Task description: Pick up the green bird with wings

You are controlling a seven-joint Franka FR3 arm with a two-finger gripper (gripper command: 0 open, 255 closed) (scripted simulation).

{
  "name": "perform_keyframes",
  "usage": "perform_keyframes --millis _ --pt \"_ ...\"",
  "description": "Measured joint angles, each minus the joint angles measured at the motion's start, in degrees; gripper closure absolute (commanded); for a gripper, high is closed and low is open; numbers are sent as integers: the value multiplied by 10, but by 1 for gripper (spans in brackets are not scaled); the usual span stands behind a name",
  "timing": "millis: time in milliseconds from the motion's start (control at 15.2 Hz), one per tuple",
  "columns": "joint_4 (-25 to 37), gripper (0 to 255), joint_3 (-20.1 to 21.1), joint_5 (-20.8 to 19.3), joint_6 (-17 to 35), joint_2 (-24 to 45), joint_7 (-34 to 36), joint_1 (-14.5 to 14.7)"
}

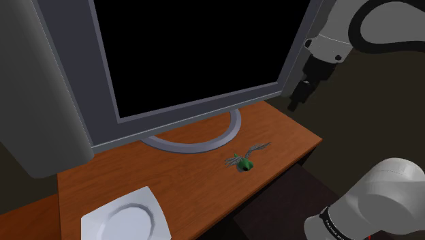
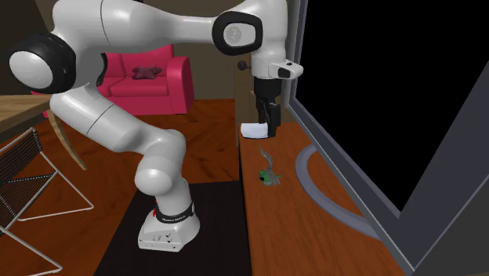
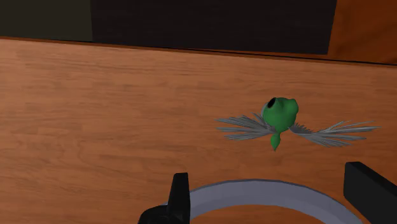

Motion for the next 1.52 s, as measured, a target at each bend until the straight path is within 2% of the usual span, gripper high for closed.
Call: perform_keyframes --millis 132,660,1056,1188,1518 --pt "-6 0 -1 0 8 3 -7 3" --pt "-95 0 14 8 153 67 -88 57" --pt "-131 0 25 11 263 148 -156 97" --pt "-155 0 33 14 315 178 -175 112" --pt "-171 0 42 12 410 261 -223 136"
